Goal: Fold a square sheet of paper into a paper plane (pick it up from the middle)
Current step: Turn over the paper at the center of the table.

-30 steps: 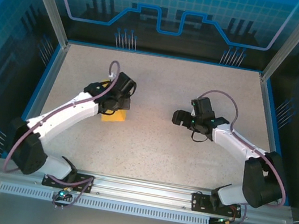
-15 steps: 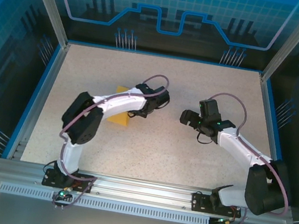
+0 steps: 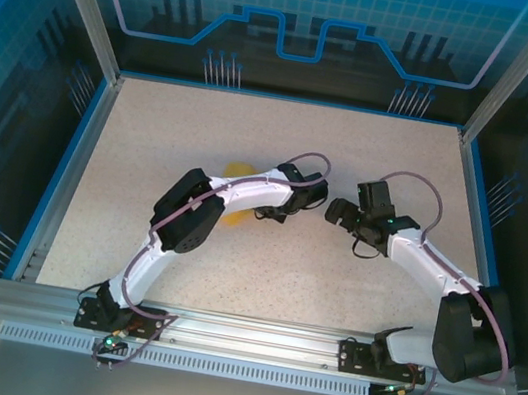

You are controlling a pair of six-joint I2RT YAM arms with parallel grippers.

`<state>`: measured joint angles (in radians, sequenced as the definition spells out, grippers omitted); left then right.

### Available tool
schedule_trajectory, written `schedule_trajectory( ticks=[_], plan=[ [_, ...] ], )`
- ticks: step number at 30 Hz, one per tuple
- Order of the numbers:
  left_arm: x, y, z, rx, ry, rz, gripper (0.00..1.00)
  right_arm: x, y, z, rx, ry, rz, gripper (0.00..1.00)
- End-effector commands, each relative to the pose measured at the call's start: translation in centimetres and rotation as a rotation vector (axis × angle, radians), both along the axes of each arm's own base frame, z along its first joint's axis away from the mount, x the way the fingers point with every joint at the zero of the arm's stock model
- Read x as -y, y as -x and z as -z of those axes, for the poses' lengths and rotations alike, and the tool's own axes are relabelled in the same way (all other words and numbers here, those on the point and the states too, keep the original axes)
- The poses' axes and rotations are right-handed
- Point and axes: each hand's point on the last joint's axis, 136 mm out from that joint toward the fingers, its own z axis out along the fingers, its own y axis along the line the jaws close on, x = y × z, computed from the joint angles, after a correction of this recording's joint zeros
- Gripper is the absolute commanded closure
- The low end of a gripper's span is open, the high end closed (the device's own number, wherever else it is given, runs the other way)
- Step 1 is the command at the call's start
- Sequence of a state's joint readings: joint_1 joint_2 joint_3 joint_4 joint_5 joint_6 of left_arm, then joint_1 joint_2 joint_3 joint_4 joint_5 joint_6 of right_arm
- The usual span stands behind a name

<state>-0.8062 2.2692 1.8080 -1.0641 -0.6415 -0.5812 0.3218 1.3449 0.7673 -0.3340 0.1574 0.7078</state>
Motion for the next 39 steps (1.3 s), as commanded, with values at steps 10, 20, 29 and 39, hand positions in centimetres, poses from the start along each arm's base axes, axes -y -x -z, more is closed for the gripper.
schedule_trajectory(
  ticks=[10,20,29,39],
  plan=[
    [3.6,0.8,-1.8,-0.028,0.221,0.005,0.63,0.8,0.2,-0.3,-0.001,-0.023,0.037,0.05],
    [6.3,2.1,-10.6,0.061,0.695,0.097,0.45,-5.8,-0.2,-1.1,0.016,-0.204,-0.235,0.06],
    [-0.9,1.0,-9.0,0.093,0.942,-0.140,0.40,-15.1,1.5,-0.7,-0.057,-0.369,-0.458,0.06],
    [-3.2,1.8,-2.4,-0.008,0.965,-0.320,0.38,-19.0,2.4,1.6,-0.181,-0.469,-0.452,0.15]
  ],
)
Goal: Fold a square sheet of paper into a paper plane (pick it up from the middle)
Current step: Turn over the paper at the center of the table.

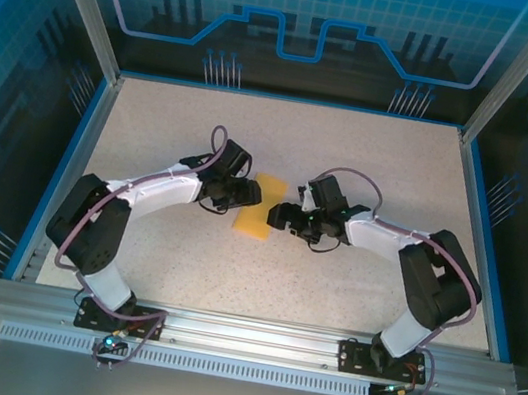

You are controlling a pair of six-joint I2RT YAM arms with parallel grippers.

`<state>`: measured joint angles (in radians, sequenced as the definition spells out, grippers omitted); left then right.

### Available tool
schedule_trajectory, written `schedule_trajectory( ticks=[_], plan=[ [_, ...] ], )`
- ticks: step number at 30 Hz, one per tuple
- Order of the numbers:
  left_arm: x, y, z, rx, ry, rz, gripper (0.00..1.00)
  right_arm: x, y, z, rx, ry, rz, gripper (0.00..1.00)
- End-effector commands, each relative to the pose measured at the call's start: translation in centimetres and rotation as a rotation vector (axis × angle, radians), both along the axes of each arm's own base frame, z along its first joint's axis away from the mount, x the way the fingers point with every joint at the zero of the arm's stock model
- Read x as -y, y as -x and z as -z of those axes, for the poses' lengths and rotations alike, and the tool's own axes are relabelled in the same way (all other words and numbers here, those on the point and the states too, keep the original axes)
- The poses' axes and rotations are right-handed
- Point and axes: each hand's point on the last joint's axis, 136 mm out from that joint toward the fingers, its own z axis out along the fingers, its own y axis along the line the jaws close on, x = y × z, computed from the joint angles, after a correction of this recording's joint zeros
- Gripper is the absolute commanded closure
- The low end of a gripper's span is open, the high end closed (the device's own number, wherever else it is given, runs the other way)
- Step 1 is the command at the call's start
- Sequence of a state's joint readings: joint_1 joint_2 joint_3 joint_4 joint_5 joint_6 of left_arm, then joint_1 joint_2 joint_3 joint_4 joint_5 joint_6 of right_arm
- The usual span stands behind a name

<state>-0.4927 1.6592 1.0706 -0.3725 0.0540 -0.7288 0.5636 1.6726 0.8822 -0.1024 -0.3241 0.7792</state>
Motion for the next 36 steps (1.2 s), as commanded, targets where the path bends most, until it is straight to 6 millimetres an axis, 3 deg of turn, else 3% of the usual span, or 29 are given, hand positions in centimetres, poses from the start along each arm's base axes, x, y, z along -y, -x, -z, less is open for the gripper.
schedule_trajectory(
  ticks=[1,7,18,23,31,36],
  plan=[
    [0.0,0.3,2.0,-0.059,0.042,-0.046,0.37,-1.7,-0.3,-1.1,-0.011,-0.060,0.003,0.16],
    [-0.7,1.9,4.7,-0.146,0.010,-0.066,0.33,-0.7,-0.4,-1.0,0.007,-0.008,0.026,0.16],
    [0.5,4.3,6.1,-0.209,-0.017,0.002,0.40,0.6,-0.9,-1.0,0.025,0.045,0.053,0.16],
    [1.6,5.1,6.0,-0.225,0.005,0.044,0.41,1.5,-1.0,-1.2,0.034,0.068,0.069,0.16],
    [6.2,5.7,3.7,-0.194,0.213,0.196,0.43,2.6,-0.9,-1.2,0.026,0.061,0.086,0.18],
    [4.8,5.3,3.6,-0.177,0.130,0.171,0.43,2.6,-1.2,-1.5,0.021,0.036,0.095,0.18]
  ],
)
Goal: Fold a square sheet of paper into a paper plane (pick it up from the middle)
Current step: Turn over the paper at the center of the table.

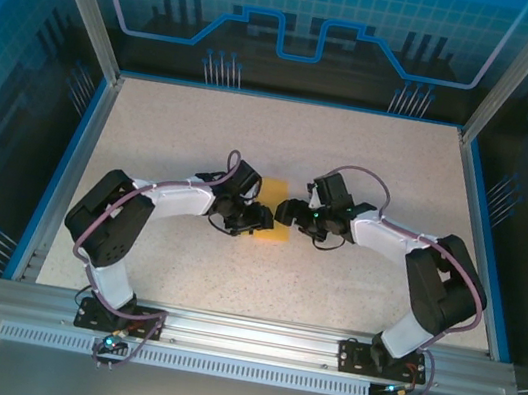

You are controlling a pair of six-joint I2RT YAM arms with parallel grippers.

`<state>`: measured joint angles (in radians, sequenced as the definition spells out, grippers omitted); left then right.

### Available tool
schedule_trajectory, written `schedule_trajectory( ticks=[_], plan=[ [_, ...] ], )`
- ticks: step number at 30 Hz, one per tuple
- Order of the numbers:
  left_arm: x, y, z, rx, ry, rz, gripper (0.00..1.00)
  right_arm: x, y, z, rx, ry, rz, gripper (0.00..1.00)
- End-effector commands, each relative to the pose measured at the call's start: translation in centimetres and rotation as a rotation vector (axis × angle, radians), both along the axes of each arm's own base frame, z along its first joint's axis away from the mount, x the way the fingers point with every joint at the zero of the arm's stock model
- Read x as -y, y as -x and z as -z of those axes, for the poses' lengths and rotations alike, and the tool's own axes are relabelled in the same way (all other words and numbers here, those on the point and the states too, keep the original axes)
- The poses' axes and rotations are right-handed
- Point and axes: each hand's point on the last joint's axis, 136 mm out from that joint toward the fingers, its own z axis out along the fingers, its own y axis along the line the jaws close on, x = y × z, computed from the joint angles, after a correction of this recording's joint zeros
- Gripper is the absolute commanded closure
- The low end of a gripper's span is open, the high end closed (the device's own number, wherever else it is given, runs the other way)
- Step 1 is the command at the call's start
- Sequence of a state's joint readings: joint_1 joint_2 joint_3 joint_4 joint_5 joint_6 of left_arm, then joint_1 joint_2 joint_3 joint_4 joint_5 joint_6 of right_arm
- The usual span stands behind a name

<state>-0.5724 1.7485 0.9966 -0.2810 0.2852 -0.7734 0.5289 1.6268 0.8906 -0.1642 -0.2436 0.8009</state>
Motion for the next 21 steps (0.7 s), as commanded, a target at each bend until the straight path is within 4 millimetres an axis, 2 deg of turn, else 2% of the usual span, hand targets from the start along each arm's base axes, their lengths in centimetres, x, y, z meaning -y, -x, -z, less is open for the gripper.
schedule_trajectory(
  ticks=[1,3,4,9,12,15,21],
  plan=[
    [-0.8,0.1,-0.5,0.021,-0.045,0.016,0.42,0.2,0.1,-0.7,0.001,-0.023,-0.002,0.18],
    [-1.5,-0.2,-0.8,0.042,-0.087,0.009,0.39,0.0,0.1,-0.7,-0.004,-0.031,-0.003,0.18],
    [-1.7,-0.5,-1.0,0.055,-0.096,0.006,0.38,0.4,0.8,0.1,-0.024,-0.021,-0.002,0.18],
    [-1.4,-1.9,-2.1,0.108,-0.090,-0.001,0.38,0.6,0.8,0.3,-0.031,-0.019,0.008,0.19],
    [-0.6,-3.6,-2.7,0.153,-0.067,-0.011,0.45,0.6,0.8,0.5,-0.036,-0.022,0.013,0.19],
    [-0.2,-5.3,-2.5,0.173,-0.070,-0.030,0.58,0.6,0.8,0.6,-0.042,-0.027,0.014,0.20],
    [-1.2,-7.1,-0.4,0.154,-0.138,-0.085,0.64,0.2,1.1,0.9,-0.062,-0.047,0.005,0.21]
  ],
)
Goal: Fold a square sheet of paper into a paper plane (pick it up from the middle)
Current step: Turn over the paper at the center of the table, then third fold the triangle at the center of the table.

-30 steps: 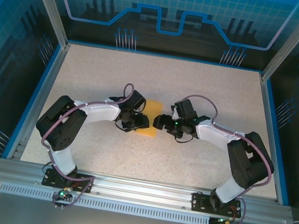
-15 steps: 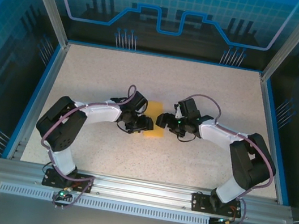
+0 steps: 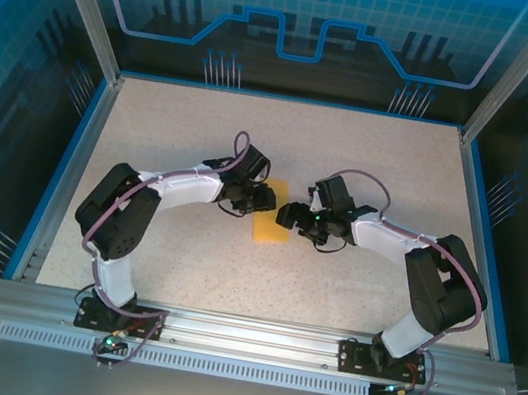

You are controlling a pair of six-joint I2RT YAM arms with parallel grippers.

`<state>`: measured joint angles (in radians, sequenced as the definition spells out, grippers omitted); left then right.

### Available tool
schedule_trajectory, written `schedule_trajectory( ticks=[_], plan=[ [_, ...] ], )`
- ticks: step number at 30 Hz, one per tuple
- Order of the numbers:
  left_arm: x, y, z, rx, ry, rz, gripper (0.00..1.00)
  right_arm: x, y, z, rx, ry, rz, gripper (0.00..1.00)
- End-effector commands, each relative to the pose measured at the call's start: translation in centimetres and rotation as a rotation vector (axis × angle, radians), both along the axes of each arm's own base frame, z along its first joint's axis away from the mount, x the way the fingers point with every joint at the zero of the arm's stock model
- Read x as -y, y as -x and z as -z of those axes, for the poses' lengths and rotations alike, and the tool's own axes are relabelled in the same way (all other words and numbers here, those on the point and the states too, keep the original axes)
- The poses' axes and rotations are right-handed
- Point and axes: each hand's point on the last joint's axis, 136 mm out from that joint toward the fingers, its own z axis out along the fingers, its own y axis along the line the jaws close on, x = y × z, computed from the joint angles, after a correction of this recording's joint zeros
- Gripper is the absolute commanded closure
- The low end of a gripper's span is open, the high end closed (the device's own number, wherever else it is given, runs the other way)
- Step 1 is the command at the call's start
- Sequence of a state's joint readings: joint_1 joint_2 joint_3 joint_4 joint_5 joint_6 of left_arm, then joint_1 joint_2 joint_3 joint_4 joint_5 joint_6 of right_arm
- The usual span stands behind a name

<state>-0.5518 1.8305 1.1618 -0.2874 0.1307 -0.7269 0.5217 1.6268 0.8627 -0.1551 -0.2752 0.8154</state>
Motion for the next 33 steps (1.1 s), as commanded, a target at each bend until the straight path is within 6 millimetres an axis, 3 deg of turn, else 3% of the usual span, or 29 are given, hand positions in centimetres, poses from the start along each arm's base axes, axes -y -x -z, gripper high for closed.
schedule_trajectory(
  ticks=[1,12,20,33],
  plan=[
    [-1.2,-1.0,1.5,-0.013,-0.054,-0.044,0.64,-0.1,0.4,0.3,-0.030,-0.034,0.002,0.21],
    [-2.2,-0.7,4.1,-0.094,-0.061,-0.095,0.57,-0.4,0.9,1.2,-0.085,-0.033,-0.018,0.21],
    [-2.4,-0.3,4.4,-0.116,-0.041,-0.107,0.52,-0.9,2.0,2.4,-0.144,-0.035,-0.056,0.21],
    [-2.6,-0.1,4.7,-0.128,-0.036,-0.115,0.51,-2.6,1.8,1.7,-0.154,-0.093,-0.085,0.29]
  ],
)
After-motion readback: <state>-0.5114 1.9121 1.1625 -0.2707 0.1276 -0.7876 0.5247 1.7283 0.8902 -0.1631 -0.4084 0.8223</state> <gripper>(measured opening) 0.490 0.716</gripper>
